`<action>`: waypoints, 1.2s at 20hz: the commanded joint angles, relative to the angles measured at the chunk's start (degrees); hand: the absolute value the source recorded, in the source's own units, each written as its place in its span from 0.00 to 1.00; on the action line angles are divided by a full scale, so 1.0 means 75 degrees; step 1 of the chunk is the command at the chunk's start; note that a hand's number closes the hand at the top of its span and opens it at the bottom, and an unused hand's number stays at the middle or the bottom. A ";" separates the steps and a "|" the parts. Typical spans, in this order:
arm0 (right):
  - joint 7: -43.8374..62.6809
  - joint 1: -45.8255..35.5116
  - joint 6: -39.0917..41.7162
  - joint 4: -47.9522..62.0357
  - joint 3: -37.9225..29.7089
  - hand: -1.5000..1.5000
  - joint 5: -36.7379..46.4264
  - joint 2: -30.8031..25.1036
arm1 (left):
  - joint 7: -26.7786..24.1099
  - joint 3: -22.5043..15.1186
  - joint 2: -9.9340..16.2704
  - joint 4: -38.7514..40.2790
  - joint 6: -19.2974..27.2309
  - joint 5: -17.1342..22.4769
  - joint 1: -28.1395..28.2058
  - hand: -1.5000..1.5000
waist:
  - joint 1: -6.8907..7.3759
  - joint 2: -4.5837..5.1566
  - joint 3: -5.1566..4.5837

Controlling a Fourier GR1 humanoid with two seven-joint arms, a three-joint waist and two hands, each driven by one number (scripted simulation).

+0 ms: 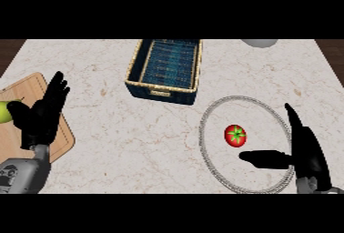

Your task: Pick the tomato from the placemat and place it in the basket

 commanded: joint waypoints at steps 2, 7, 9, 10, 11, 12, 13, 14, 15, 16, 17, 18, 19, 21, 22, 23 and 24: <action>0.0163 -0.0083 -0.0194 0.0604 -0.0004 0.00 0.0737 0.0828 | -0.0231 0.0085 -0.0191 -0.0028 -0.0185 -0.0242 0.0270 0.50 | 0.0022 0.0002 0.0003; 0.0388 0.0483 -0.0157 0.0056 0.0301 0.00 0.1823 0.1270 | 0.0799 0.0260 -0.0209 -0.0740 -0.0034 -0.0403 -0.0027 0.50 | 0.0000 -0.0010 0.0004; -0.0257 0.0541 -0.0314 0.0370 0.0095 0.00 0.1673 0.1575 | 0.0311 0.0157 -0.0545 -0.0425 -0.0147 -0.0594 0.0234 0.50 | 0.0003 -0.0003 0.0004; -0.0325 0.0720 -0.0327 0.0242 0.0090 0.00 0.1839 0.1595 | -0.0178 0.0364 -0.0604 0.0006 -0.0205 -0.0627 0.0073 0.50 | -0.0013 0.0000 0.0003; -0.0071 0.0258 -0.0060 0.0542 -0.0044 0.00 0.1854 0.1751 | 0.0394 0.0092 -0.0733 -0.0625 0.0039 -0.0843 0.0292 0.50 | 0.0014 -0.0003 0.0004; -0.0198 -0.0010 0.0136 0.0592 -0.0307 0.00 0.1734 0.1725 | -0.0261 0.0608 -0.0484 0.0269 -0.0578 -0.0510 0.0093 0.50 | 0.0004 0.0004 0.0002; -0.0430 0.0032 -0.0099 0.0991 -0.0207 0.00 0.1831 0.1994 | 0.0609 0.0521 -0.0471 -0.0462 -0.0339 -0.0635 -0.0030 0.50 | 0.0015 0.0000 0.0004; -0.0562 0.0142 -0.0174 0.1077 -0.0282 0.00 0.1935 0.2067 | 0.0248 0.0567 -0.0557 -0.0244 -0.0479 -0.0692 0.0102 0.50 | 0.0009 0.0001 0.0004; -0.0075 0.0457 0.0309 0.0082 -0.0241 0.00 0.1929 0.1864 | 0.0214 0.0745 -0.0414 -0.0454 -0.0722 -0.0520 0.0373 0.50 | 0.0002 -0.0006 0.0003; -0.0838 0.0834 -0.0593 0.0942 0.0136 0.00 0.2240 0.2255 | 0.0163 0.0691 -0.0476 -0.0483 -0.0611 -0.0595 0.0476 0.50 | 0.0010 -0.0003 0.0004; -0.0260 0.0071 0.0099 0.0845 -0.0261 0.00 0.2154 0.2288 | 0.0171 0.0871 -0.0467 -0.0062 -0.0815 -0.0570 -0.0068 0.50 | 0.0002 0.0001 0.0003; -0.0815 0.0445 0.0021 0.0929 -0.0307 0.00 0.2026 0.2222 | 0.0266 0.0812 -0.0537 -0.0469 -0.0873 -0.0653 0.0426 0.50 | 0.0009 -0.0002 0.0004; -0.0570 0.0360 -0.0031 0.0910 -0.0212 0.00 0.2243 0.2376 | 0.0661 0.0764 -0.0503 -0.1056 -0.0816 -0.0649 0.0368 0.50 | 0.0015 -0.0005 0.0004; -0.0564 0.0306 0.0334 0.0932 -0.0668 0.00 0.1892 0.2058 | 0.0760 0.0405 -0.0927 -0.1009 -0.0282 -0.1107 0.0258 0.50 | 0.0010 -0.0004 0.0005; -0.0694 0.0583 0.0305 0.0778 -0.0618 0.00 0.1908 0.2050 | -0.0059 0.1051 -0.0574 0.0003 -0.1108 -0.0530 0.0257 0.50 | -0.0007 0.0001 0.0002; -0.0308 0.0123 0.0080 0.1399 -0.0147 0.00 0.2559 0.2564 | 0.0832 0.0853 -0.0542 -0.0570 -0.0704 -0.0831 -0.0102 0.50 | 0.0016 0.0001 0.0004; -0.0341 -0.0005 0.0378 0.1384 -0.0420 0.00 0.2349 0.2481 | 0.0293 0.0891 -0.0678 0.0034 -0.0826 -0.0915 -0.0241 0.50 | -0.0001 0.0004 0.0003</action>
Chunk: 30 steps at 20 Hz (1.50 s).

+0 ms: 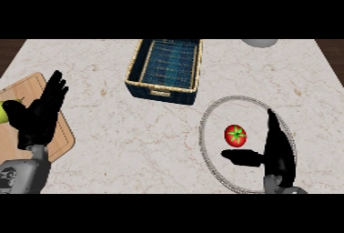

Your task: Pick the tomato from the placemat and place it in the basket

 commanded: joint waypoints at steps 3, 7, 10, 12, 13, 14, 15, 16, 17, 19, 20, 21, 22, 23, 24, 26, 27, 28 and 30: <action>-0.0126 -0.0160 0.0230 0.0626 -0.0304 0.00 0.0228 0.0262 | -0.0294 0.0147 -0.0285 0.0280 -0.0104 -0.0271 0.0006 0.50 | 0.0002 0.0001 0.0000; -0.0687 -0.0273 0.0343 0.1219 -0.0694 0.00 -0.0159 0.0178 | 0.0079 0.0275 -0.0101 -0.0363 -0.0433 -0.0104 0.0231 0.50 | 0.0020 0.0000 0.0002; -0.0857 -0.0771 -0.0003 0.2030 -0.0731 0.00 0.0155 0.0594 | 0.0191 0.0382 -0.0227 -0.0072 -0.0184 -0.0352 -0.0233 0.50 | 0.0018 0.0005 0.0001; -0.0433 -0.0593 0.0059 0.1600 -0.0510 0.00 0.0517 0.0809 | -0.0019 0.0208 -0.0430 -0.0237 -0.0322 -0.0469 0.0227 0.50 | 0.0017 -0.0001 0.0000; -0.0594 -0.0685 0.0362 0.1569 -0.0826 0.00 0.0201 0.0648 | -0.0272 0.0326 -0.0572 0.0187 -0.0221 -0.0496 -0.0036 0.50 | 0.0004 0.0002 0.0000; -0.0939 -0.0220 -0.0059 0.1707 -0.0506 0.00 0.0373 0.0841 | -0.0106 0.0404 -0.0466 -0.0289 -0.0365 -0.0375 0.0321 0.50 | 0.0012 -0.0002 0.0000; -0.0709 0.0170 -0.0041 0.1406 -0.0254 0.00 0.0640 0.0857 | 0.0133 0.0414 -0.0415 -0.0158 -0.0293 -0.0462 0.0089 0.50 | -0.0002 -0.0003 0.0000; -0.1356 -0.0088 0.0214 0.1720 -0.0865 0.00 0.0023 0.0429 | -0.0575 0.0328 -0.0616 0.0057 -0.0273 -0.0596 0.0374 0.50 | 0.0003 0.0001 0.0000; -0.1258 -0.0237 0.0357 0.1749 -0.0938 0.00 -0.0039 0.0466 | 0.0233 0.0553 -0.0348 0.0120 -0.0516 -0.0289 -0.0365 0.50 | -0.0007 0.0002 0.0001; -0.1157 -0.0656 0.0215 0.2193 -0.1044 0.00 0.0185 0.0706 | 0.0254 0.0462 -0.0487 0.0027 -0.0327 -0.0602 -0.0283 0.50 | 0.0004 0.0002 0.0001; -0.0935 -0.0462 -0.0031 0.2130 -0.0743 0.00 0.0380 0.0974 | 0.0145 0.0415 -0.0610 0.0110 -0.0266 -0.0668 -0.0215 0.50 | 0.0002 0.0001 0.0000; -0.0761 -0.0466 0.0404 0.1652 -0.0741 0.00 0.0342 0.0837 | -0.0505 0.0513 -0.0531 -0.0107 -0.0620 -0.0487 0.0517 0.50 | 0.0014 -0.0002 -0.0001; -0.0959 -0.0723 0.0083 0.2464 -0.0710 0.00 0.0356 0.0978 | 0.0298 0.0347 -0.0589 -0.0834 -0.0419 -0.0565 0.0454 0.50 | 0.0035 -0.0002 0.0001; -0.1313 -0.0750 0.0069 0.2892 -0.0865 0.00 0.0191 0.0980 | -0.0336 0.0350 -0.0758 0.0090 -0.0326 -0.0694 0.0153 0.50 | 0.0016 0.0008 0.0001; -0.1500 -0.0491 0.0552 0.2279 -0.1077 0.00 -0.0288 0.0650 | -0.0069 0.0365 -0.0626 -0.0612 -0.0486 -0.0608 0.0557 0.50 | 0.0020 -0.0002 0.0001; -0.1545 -0.0396 0.0939 0.2068 -0.0838 1.00 -0.0338 0.0568 | 0.0170 0.0735 -0.0291 0.0278 -0.0662 -0.0399 -0.0474 0.50 | -0.0025 0.0005 0.0000; -0.1973 -0.0515 0.0518 0.2919 -0.0686 1.00 -0.0257 0.0923 | 0.0028 0.0607 -0.0361 -0.0113 -0.0675 -0.0451 0.0006 0.50 | 0.0034 0.0009 0.0003; -0.1980 -0.0710 0.1169 0.2807 -0.0761 1.00 -0.0559 0.0605 | 0.0397 0.0361 -0.0692 -0.0190 -0.0246 -0.0671 -0.0290 0.50 | 0.0028 0.0012 0.0005; -0.2029 -0.0484 0.0946 0.2686 -0.0426 1.00 -0.0105 0.0675 | 0.0315 0.0418 -0.0577 -0.0026 -0.0367 -0.0681 -0.0336 0.50 | 0.0009 0.0008 0.0002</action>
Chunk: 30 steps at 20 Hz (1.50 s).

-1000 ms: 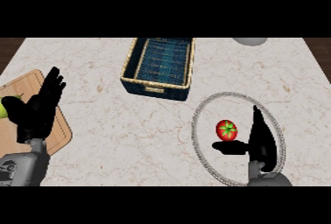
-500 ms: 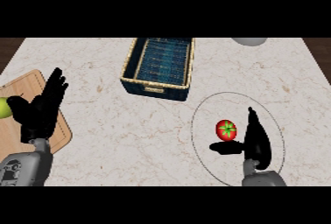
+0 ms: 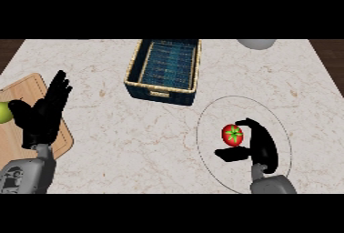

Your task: Pick the tomato from the placemat and place it in the basket

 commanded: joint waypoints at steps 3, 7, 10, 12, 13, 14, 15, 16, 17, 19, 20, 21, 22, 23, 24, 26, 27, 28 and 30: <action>-0.0987 0.0082 -0.0419 0.0957 0.0187 1.00 -0.0458 0.0354 | -0.0110 -0.0151 -0.0143 -0.0143 0.0070 -0.0177 0.0255 0.50 | 0.0105 0.0120 0.0130; -0.0313 -0.0008 -0.0463 0.0546 0.0697 1.00 -0.0378 0.0355 | 0.0139 0.0256 0.0213 0.0169 -0.0202 0.0147 -0.0277 0.50 | 0.0068 0.0118 0.0126; -0.0984 -0.0595 0.0119 0.0615 0.2773 1.00 -0.0165 0.0354 | -0.0077 -0.0140 -0.0127 0.0023 -0.0141 0.0011 -0.0244 0.50 | 0.0707 0.0196 0.0139; -0.1102 -0.1136 0.0642 0.0389 0.3823 1.00 -0.0099 0.0354 | -0.0119 -0.0382 -0.0299 0.0116 -0.0245 0.0003 -0.0375 0.50 | 0.1129 0.0245 0.0124; -0.1182 -0.1514 0.0910 0.0423 0.4143 1.00 -0.0119 0.0357 | -0.0110 -0.0439 -0.0161 0.0136 -0.0413 -0.0028 -0.0401 0.50 | 0.1416 0.0290 0.0121; -0.1121 -0.1712 0.0914 0.0521 0.4558 1.00 -0.0247 0.0359 | -0.0109 -0.0506 -0.0242 0.0090 -0.0380 -0.0042 -0.0500 0.50 | 0.1398 0.0276 0.0130; -0.1052 -0.1927 0.0830 0.0677 0.4879 1.00 -0.0422 0.0361 | -0.0148 -0.0553 -0.0369 0.0198 -0.0342 -0.0035 -0.0515 0.50 | 0.1392 0.0325 0.0129; -0.0985 -0.1931 0.0581 0.0733 0.5295 1.00 -0.0734 0.0363 | -0.0072 -0.0519 -0.0263 0.0085 -0.0438 0.0021 -0.0550 0.50 | 0.1391 0.0279 0.0143; -0.1058 -0.2146 0.0249 0.0905 0.5452 1.00 -0.1059 0.0364 | 0.0035 -0.0581 -0.0355 0.0120 -0.0356 -0.0022 -0.0724 0.50 | 0.1254 0.0304 0.0153; -0.0950 -0.2456 -0.0305 0.0834 0.5862 1.00 -0.1585 0.0365 | 0.0106 -0.0482 -0.0214 0.0229 -0.0310 -0.0099 -0.0826 0.50 | 0.1211 0.0297 0.0154; -0.1086 -0.2364 -0.0818 0.0622 0.6102 1.00 -0.1821 0.0367 | 0.0020 -0.0614 -0.0509 0.0353 -0.0156 -0.0149 -0.0666 0.50 | 0.1149 0.0296 0.0154; -0.1174 -0.2451 -0.1309 0.0594 0.6221 1.00 -0.1913 0.0368 | -0.0208 -0.0551 -0.0428 0.0328 -0.0146 -0.0193 -0.0668 0.50 | 0.1112 0.0279 0.0150; -0.1347 -0.2497 -0.1674 0.0514 0.6254 1.00 -0.2188 0.0368 | 0.0171 -0.0596 -0.0420 0.0029 -0.0235 -0.0074 -0.0639 0.50 | 0.1140 0.0221 0.0163; -0.1541 -0.2609 -0.2125 0.0452 0.6354 1.00 -0.2174 0.0369 | 0.0049 -0.0565 -0.0366 0.0122 -0.0168 -0.0184 -0.0611 0.50 | 0.1109 0.0231 0.0161; -0.1487 -0.2812 -0.2355 0.0062 0.6431 1.00 -0.2428 0.0370 | 0.0046 -0.0559 -0.0395 0.0275 -0.0114 -0.0224 -0.0746 0.50 | 0.1040 0.0238 0.0157; -0.1486 -0.3105 -0.3056 -0.0308 0.6545 1.00 -0.2701 0.0370 | 0.0068 -0.0486 -0.0374 0.0290 -0.0054 -0.0231 -0.0611 0.50 | 0.0965 0.0195 0.0147; -0.1546 -0.3151 -0.3487 -0.0432 0.6621 1.00 -0.2811 0.0370 | -0.0040 -0.0468 -0.0312 0.0377 -0.0251 -0.0119 -0.0580 0.50 | 0.0952 0.0204 0.0141; -0.1597 -0.3336 -0.3839 -0.0441 0.6819 1.00 -0.2861 0.0371 | -0.0025 -0.0514 -0.0438 0.0404 -0.0008 -0.0279 -0.0554 0.50 | 0.0883 0.0189 0.0138; -0.1285 -0.4045 -0.4269 -0.0525 0.6755 1.00 -0.3082 0.0371 | -0.0131 -0.0377 -0.0266 0.0321 -0.0149 -0.0169 -0.0582 0.50 | 0.0906 0.0169 0.0125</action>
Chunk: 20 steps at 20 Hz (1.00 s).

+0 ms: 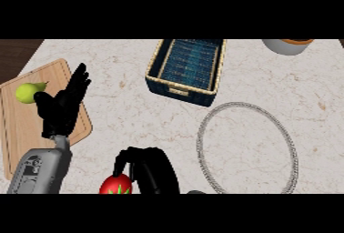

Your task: Pick the tomato from the placemat and place it in the basket

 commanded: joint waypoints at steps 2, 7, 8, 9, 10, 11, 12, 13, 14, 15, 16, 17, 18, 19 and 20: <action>0.0591 -0.1537 -0.1416 -0.0343 0.0190 1.00 -0.0588 0.0007 | -0.0086 0.0127 0.0000 0.0145 0.0077 0.0011 -0.0079 0.50 | -0.0247 -0.0052 -0.0022; 0.2318 -0.3653 -0.1525 0.0117 -0.0340 1.00 -0.0335 0.0006 | 0.0208 0.0415 0.0383 0.0150 -0.0141 0.0180 -0.0105 0.50 | -0.0396 -0.0130 -0.0036; 0.2749 -0.3937 -0.1671 0.0033 -0.0214 1.00 -0.0337 0.0006 | -0.0048 0.0460 0.0442 0.0195 -0.0173 0.0156 0.0033 0.50 | -0.0369 -0.0148 -0.0043; 0.2925 -0.4508 -0.1383 0.0171 -0.0647 1.00 -0.0634 0.0006 | -0.0237 0.0282 0.0125 0.0423 0.0028 0.0008 0.0086 0.50 | -0.0363 -0.0115 -0.0049; 0.3210 -0.4593 -0.1829 0.0255 -0.0319 1.00 -0.0477 0.0006 | 0.0349 0.0365 0.0271 0.0001 -0.0065 0.0192 -0.0129 0.50 | -0.0405 -0.0154 -0.0035; 0.3183 -0.5111 -0.1701 0.0612 -0.0748 1.00 -0.0675 0.0006 | 0.0152 0.0192 0.0071 0.0243 0.0121 -0.0033 -0.0177 0.50 | -0.0346 -0.0112 -0.0043; 0.3321 -0.5128 -0.1985 0.0892 -0.0778 1.00 -0.0772 0.0005 | 0.0147 0.0124 0.0040 0.0072 0.0038 0.0011 -0.0022 0.50 | -0.0285 -0.0111 -0.0042; 0.3447 -0.5393 -0.2205 0.0969 -0.0820 1.00 -0.0626 0.0005 | 0.0109 0.0245 0.0184 0.0128 0.0103 -0.0060 -0.0085 0.50 | -0.0362 -0.0117 -0.0040; 0.3670 -0.5537 -0.2345 0.0870 -0.1050 1.00 -0.0762 0.0005 | -0.0186 0.0244 0.0162 0.0247 0.0043 -0.0060 0.0176 0.50 | -0.0368 -0.0117 -0.0043; 0.3404 -0.5803 -0.2445 0.1299 -0.1326 1.00 -0.0918 0.0005 | -0.0303 0.0225 0.0112 0.0149 -0.0012 0.0009 0.0260 0.50 | -0.0254 -0.0074 -0.0045; 0.3701 -0.6118 -0.2615 0.1322 -0.1336 1.00 -0.0844 0.0005 | -0.0049 0.0080 0.0093 0.0091 -0.0009 -0.0087 0.0184 0.50 | -0.0297 -0.0112 -0.0042; 0.3641 -0.6506 -0.2489 0.1740 -0.1569 1.00 -0.0997 0.0005 | -0.0046 0.0202 -0.0023 0.0236 0.0161 -0.0021 -0.0105 0.50 | -0.0317 -0.0066 -0.0047; 0.3765 -0.6805 -0.2345 0.2018 -0.1729 1.00 -0.1122 0.0005 | -0.0004 0.0131 0.0046 0.0155 0.0161 -0.0144 -0.0025 0.50 | -0.0354 -0.0073 -0.0042; 0.3947 -0.7094 -0.2352 0.2250 -0.1660 1.00 -0.1183 0.0005 | 0.0086 0.0097 0.0009 0.0046 0.0179 -0.0143 0.0054 0.50 | -0.0355 -0.0086 -0.0041; 0.3621 -0.7328 -0.2223 0.2740 -0.1992 1.00 -0.1311 0.0005 | 0.0045 0.0311 0.0224 -0.0013 -0.0055 0.0094 0.0061 0.50 | -0.0287 -0.0047 -0.0044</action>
